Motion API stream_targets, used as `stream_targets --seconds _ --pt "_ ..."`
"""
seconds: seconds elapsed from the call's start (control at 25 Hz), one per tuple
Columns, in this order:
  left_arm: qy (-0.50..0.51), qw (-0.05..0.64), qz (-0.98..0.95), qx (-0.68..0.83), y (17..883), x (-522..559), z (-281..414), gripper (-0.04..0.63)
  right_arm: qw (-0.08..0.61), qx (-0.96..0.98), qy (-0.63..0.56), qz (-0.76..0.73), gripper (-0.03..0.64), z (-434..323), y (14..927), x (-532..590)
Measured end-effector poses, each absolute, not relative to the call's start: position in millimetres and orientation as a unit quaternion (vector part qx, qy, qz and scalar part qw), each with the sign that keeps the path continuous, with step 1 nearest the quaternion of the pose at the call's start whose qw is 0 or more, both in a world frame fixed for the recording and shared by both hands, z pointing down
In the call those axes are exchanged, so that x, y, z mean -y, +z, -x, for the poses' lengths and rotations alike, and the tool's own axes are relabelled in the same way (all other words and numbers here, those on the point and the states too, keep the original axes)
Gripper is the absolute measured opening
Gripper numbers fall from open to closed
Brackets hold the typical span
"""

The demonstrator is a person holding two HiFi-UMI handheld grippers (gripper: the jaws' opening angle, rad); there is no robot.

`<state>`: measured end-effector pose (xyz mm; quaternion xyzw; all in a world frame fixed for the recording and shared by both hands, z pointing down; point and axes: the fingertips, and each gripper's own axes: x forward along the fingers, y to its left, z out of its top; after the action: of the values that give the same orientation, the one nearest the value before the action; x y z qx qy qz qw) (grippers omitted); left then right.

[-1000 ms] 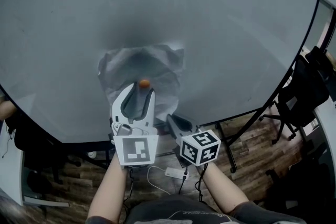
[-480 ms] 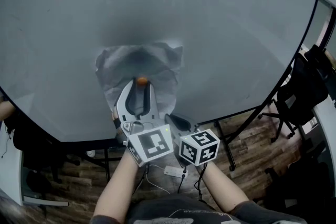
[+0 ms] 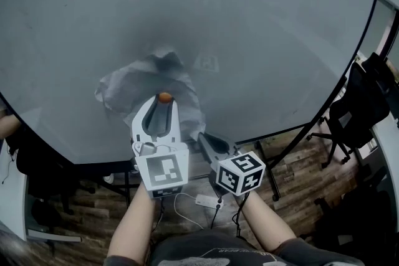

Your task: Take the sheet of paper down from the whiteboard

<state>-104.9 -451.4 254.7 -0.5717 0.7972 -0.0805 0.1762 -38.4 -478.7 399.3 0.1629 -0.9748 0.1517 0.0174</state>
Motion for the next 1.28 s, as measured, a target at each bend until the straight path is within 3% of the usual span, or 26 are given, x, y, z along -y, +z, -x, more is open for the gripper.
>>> stream_targets --seconds 0.68,1.28 --pt "-0.062 -0.059 0.623 -0.777 392 300 148 0.126 0.101 0.961 0.146 -0.213 0.021 52 450 367" --pt "-0.082 -0.123 0.644 -0.75 447 145 225 0.126 0.129 0.935 0.151 -0.293 0.021 85 470 222"
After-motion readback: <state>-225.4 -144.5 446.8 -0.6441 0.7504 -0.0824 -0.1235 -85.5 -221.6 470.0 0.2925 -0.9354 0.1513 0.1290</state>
